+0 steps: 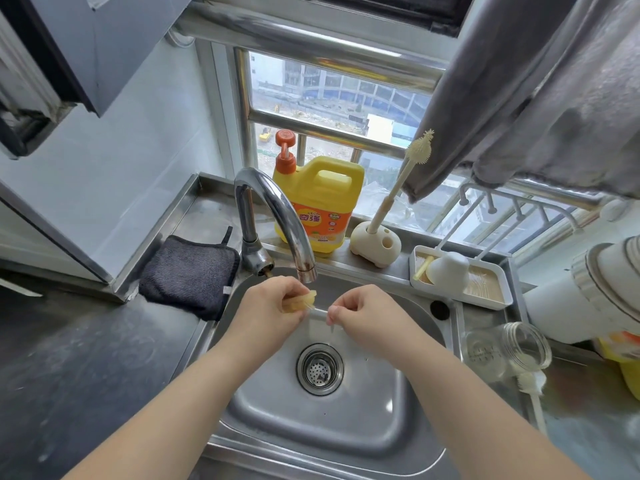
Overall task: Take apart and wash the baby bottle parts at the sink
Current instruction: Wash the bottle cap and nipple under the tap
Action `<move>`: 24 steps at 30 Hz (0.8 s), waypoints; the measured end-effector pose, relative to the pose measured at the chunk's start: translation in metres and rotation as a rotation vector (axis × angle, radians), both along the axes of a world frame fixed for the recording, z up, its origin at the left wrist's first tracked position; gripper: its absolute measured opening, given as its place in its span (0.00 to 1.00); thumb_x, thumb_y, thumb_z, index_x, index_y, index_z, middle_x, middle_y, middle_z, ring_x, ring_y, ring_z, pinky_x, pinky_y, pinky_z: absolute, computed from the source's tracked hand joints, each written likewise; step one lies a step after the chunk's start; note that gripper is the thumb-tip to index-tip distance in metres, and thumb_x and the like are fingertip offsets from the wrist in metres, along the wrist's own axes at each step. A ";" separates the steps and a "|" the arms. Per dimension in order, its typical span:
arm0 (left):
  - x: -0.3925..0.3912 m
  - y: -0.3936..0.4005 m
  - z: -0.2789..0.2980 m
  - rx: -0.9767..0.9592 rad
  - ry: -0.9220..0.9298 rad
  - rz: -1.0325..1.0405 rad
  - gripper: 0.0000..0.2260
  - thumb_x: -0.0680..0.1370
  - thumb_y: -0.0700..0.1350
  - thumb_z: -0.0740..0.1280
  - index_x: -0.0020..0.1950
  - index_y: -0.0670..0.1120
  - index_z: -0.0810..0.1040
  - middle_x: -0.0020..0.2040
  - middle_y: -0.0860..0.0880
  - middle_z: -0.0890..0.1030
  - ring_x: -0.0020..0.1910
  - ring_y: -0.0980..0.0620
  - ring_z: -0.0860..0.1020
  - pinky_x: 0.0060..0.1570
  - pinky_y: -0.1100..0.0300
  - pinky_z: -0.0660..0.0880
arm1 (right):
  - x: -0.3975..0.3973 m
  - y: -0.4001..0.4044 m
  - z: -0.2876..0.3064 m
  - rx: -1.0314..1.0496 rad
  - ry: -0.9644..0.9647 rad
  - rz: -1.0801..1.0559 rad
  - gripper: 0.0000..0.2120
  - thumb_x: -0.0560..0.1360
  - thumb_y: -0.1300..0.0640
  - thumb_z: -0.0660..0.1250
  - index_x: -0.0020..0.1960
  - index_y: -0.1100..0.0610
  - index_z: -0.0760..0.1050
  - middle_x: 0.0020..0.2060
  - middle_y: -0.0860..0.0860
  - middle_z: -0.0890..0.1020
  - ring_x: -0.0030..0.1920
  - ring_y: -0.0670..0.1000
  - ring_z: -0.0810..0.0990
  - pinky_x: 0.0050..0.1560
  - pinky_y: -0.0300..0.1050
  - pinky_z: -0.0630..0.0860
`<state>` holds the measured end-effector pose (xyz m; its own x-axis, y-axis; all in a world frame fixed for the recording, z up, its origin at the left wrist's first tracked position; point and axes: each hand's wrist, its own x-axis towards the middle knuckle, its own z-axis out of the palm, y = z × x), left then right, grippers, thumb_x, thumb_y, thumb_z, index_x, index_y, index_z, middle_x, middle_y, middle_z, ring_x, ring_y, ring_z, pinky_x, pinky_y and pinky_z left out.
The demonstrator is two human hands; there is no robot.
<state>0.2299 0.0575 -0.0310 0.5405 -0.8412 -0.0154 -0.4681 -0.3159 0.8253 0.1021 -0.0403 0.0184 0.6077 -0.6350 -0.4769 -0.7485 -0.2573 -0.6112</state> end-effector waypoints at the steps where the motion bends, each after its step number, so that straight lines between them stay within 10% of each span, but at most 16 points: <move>1: 0.000 0.000 -0.001 -0.012 -0.033 -0.020 0.09 0.69 0.34 0.73 0.46 0.43 0.82 0.38 0.58 0.77 0.40 0.61 0.76 0.42 0.74 0.69 | 0.001 0.000 0.000 0.035 0.001 -0.027 0.11 0.75 0.55 0.64 0.36 0.50 0.79 0.15 0.41 0.68 0.17 0.39 0.66 0.23 0.33 0.61; 10: -0.003 -0.004 -0.011 -0.012 -0.223 -0.041 0.11 0.68 0.34 0.74 0.50 0.41 0.83 0.44 0.45 0.82 0.46 0.44 0.80 0.49 0.54 0.75 | 0.012 0.005 -0.003 0.126 0.009 -0.193 0.11 0.73 0.58 0.67 0.31 0.51 0.76 0.26 0.48 0.72 0.28 0.46 0.68 0.28 0.38 0.61; 15: -0.011 -0.004 -0.008 0.006 -0.064 0.075 0.14 0.71 0.36 0.72 0.56 0.45 0.82 0.49 0.49 0.82 0.48 0.52 0.79 0.48 0.69 0.69 | 0.017 0.021 -0.023 0.096 -0.090 -0.295 0.10 0.75 0.57 0.63 0.37 0.52 0.79 0.27 0.46 0.72 0.31 0.46 0.70 0.31 0.38 0.64; 21: 0.003 0.003 -0.009 -0.091 0.570 0.185 0.14 0.71 0.37 0.74 0.55 0.48 0.80 0.45 0.46 0.85 0.47 0.52 0.81 0.45 0.68 0.75 | 0.012 0.025 -0.031 0.010 -0.159 -0.224 0.09 0.78 0.56 0.62 0.39 0.49 0.76 0.32 0.45 0.75 0.39 0.48 0.74 0.40 0.41 0.68; 24: 0.004 0.004 -0.005 -0.061 0.502 0.163 0.10 0.71 0.36 0.74 0.47 0.49 0.82 0.46 0.48 0.84 0.47 0.55 0.81 0.46 0.70 0.73 | 0.012 0.024 -0.035 -0.009 -0.169 -0.187 0.10 0.77 0.56 0.62 0.39 0.48 0.75 0.31 0.44 0.75 0.39 0.48 0.73 0.41 0.42 0.68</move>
<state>0.2336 0.0612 -0.0365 0.6030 -0.7542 -0.2599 0.0408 -0.2962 0.9543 0.1137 -0.0167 -0.0164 0.5499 -0.7477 -0.3723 -0.6708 -0.1299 -0.7302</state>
